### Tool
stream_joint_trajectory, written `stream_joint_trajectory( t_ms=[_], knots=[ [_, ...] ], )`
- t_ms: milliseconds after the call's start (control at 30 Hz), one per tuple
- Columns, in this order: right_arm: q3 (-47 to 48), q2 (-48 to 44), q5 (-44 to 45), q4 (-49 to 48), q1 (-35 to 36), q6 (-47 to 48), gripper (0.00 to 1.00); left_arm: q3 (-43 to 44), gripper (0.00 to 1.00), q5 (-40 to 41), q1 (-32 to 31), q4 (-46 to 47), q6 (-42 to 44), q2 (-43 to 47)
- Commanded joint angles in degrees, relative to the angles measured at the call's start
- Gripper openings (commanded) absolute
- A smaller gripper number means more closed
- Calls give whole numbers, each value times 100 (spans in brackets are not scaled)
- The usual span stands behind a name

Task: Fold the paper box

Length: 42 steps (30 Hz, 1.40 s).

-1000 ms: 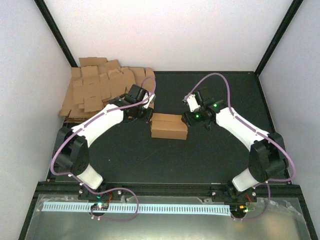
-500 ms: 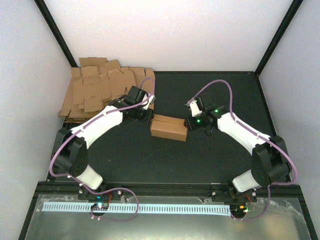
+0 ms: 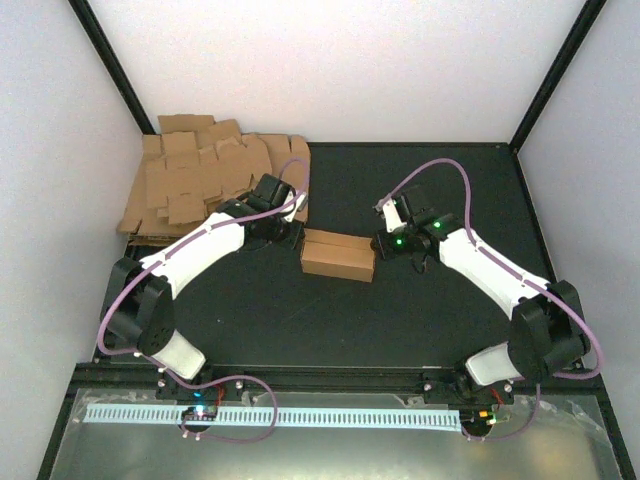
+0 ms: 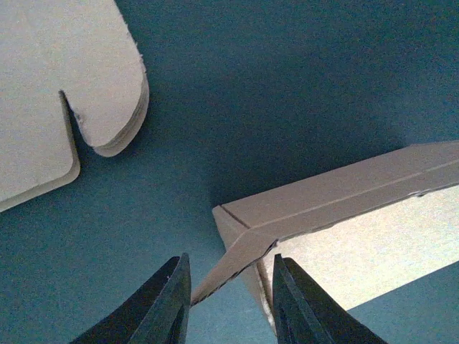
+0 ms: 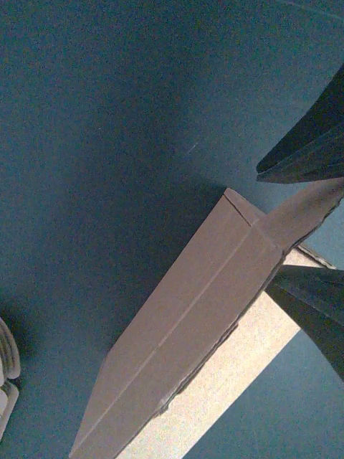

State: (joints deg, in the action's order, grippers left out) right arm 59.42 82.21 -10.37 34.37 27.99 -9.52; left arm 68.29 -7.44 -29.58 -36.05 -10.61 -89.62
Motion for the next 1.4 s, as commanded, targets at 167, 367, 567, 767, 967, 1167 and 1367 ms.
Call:
stream_joint_trajectory(
  t_ms=[167, 367, 567, 767, 967, 1167, 1367],
  knots=[
    [62, -109, 141, 46, 127, -117, 29, -3, 19, 158, 6, -333, 45, 101],
    [61, -152, 286, -42, 225, -517, 20, -285, 9, -386, 5, 158, -222, 343],
    [78, -168, 487, -139, 325, -844, 16, -457, 6, -736, -34, 528, -466, 440],
    [-41, -337, 511, -414, 372, -1172, 17, -662, 2, -869, -37, 825, -863, 507],
    [-177, -417, 597, -618, 405, -1276, 17, -1073, 2, -741, -68, 1152, -1086, 718],
    [-538, -557, 727, -1005, 460, -1392, 16, -1429, 2, -686, -107, 1578, -1410, 1083],
    [-1081, -880, 1027, -1571, 496, -1598, 16, -1654, 2, -441, -242, 1895, -1627, 1384]
  ],
)
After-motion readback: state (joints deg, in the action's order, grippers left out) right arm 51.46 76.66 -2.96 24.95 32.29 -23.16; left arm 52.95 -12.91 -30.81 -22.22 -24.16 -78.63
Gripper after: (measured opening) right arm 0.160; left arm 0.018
